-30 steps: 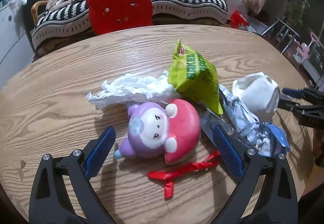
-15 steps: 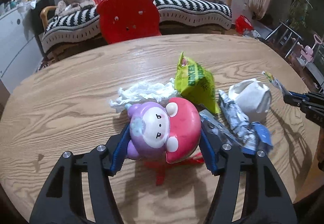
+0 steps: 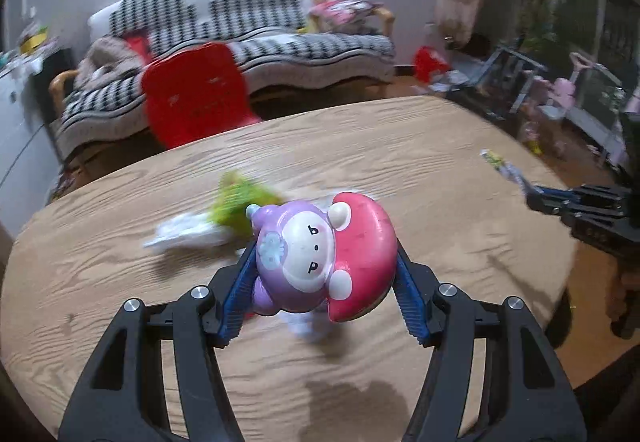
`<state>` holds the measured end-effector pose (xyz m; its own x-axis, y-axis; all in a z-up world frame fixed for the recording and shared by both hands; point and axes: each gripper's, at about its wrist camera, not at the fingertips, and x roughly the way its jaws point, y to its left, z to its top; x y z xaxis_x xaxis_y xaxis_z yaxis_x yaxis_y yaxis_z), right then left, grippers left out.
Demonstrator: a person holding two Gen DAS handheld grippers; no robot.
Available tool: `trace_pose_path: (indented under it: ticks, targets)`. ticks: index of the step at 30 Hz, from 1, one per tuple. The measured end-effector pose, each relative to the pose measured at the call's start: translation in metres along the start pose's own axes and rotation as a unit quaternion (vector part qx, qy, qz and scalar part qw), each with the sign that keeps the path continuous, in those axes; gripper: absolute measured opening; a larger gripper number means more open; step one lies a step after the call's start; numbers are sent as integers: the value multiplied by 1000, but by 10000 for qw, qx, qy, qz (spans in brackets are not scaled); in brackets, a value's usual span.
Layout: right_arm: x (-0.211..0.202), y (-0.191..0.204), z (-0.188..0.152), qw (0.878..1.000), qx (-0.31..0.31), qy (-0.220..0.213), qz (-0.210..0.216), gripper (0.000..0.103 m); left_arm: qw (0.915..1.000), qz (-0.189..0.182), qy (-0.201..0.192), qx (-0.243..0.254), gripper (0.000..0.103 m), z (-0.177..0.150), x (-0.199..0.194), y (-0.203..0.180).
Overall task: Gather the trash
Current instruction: 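Carry the doll and strip over the black bin and open both tools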
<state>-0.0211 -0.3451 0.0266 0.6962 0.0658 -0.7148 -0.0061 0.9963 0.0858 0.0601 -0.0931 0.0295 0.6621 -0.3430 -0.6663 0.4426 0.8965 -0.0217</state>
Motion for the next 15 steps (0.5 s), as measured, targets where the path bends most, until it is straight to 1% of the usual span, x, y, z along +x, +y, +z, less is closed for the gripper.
trace_pose_path:
  ticks: [4,6,8,9,10,12,13,15]
  targets:
    - [-35,-40,-20,9992,276,-130,-255,13,9977,-578,-101,330,62,3,1,-70]
    - [-51,-59,-32,9982,417,-185,-381,13,9956,-787,-110,502,62,2,4,-99]
    - [-66,-82,-46,9967,577,-208,-530,13,9916,-1064,-107,731,62,0,8,-137]
    - [-72,-91,-52,9960,651,-201,-578,13,9899,-1163,-99,803,62,-2,9,-150]
    - [-78,-105,-61,9949,750,-178,-647,13,9868,-1335,-70,913,62,-5,13,-171]
    - [-86,-124,-75,9929,897,-133,-763,13,9819,-1580,16,1047,62,-9,18,-197]
    - [-92,-137,-85,9914,1018,-93,-815,13,9781,-1751,97,1126,62,-13,22,-213]
    - [-99,-159,-102,9880,1254,8,-901,13,9725,-1939,180,1279,62,-19,28,-241]
